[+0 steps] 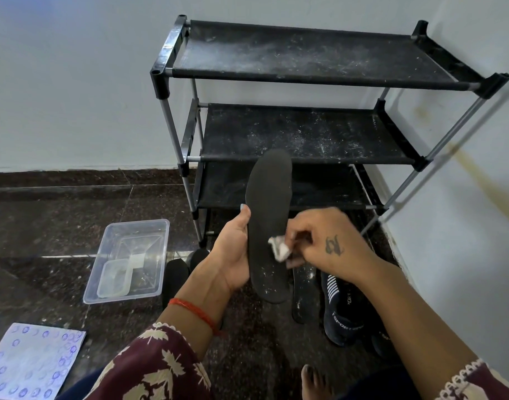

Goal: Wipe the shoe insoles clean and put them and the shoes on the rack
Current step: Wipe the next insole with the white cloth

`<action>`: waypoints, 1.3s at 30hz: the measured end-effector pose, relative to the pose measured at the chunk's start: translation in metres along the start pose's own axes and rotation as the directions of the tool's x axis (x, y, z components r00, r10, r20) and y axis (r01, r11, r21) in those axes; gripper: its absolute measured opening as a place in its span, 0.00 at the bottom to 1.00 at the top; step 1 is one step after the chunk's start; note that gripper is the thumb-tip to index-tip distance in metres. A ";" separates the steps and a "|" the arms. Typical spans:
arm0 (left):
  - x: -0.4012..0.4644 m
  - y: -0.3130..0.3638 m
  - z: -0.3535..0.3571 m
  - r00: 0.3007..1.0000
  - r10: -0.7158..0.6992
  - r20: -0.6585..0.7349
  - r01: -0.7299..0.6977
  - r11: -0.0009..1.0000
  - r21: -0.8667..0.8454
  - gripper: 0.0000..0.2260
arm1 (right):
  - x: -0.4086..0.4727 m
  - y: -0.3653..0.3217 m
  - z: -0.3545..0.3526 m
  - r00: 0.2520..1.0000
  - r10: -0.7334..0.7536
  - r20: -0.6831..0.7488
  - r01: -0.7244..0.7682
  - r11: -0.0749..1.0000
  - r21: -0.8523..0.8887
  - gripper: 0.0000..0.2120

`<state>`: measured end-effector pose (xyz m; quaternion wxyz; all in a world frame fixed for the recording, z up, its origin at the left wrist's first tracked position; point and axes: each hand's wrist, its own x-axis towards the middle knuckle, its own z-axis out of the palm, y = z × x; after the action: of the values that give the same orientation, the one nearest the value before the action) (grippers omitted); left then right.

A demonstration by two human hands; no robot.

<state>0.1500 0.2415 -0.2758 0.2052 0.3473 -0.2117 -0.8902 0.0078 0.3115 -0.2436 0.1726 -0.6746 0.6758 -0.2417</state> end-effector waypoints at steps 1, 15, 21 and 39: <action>0.000 0.001 0.000 1.000 -0.007 0.017 0.008 1.000 -0.017 0.30 | 0.001 0.003 -0.002 0.990 0.007 -0.138 -0.012 0.999 -0.035 0.12; 0.001 0.000 -0.003 0.998 0.044 -0.054 -0.042 0.998 0.037 0.27 | 0.003 -0.010 0.009 0.967 0.133 0.215 -0.193 0.938 0.287 0.13; -0.001 0.002 0.001 1.000 0.027 0.003 -0.027 1.000 0.011 0.28 | 0.000 -0.002 -0.007 0.976 0.176 0.130 -0.212 0.903 0.374 0.11; -0.005 0.003 0.005 0.999 0.015 -0.052 -0.016 1.000 -0.018 0.28 | -0.003 -0.028 0.005 0.913 0.062 0.404 -0.266 0.840 0.472 0.09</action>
<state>0.1505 0.2433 -0.2680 0.2208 0.3669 -0.2007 -0.8811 0.0337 0.3144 -0.2327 0.4930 -0.5748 0.5966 -0.2659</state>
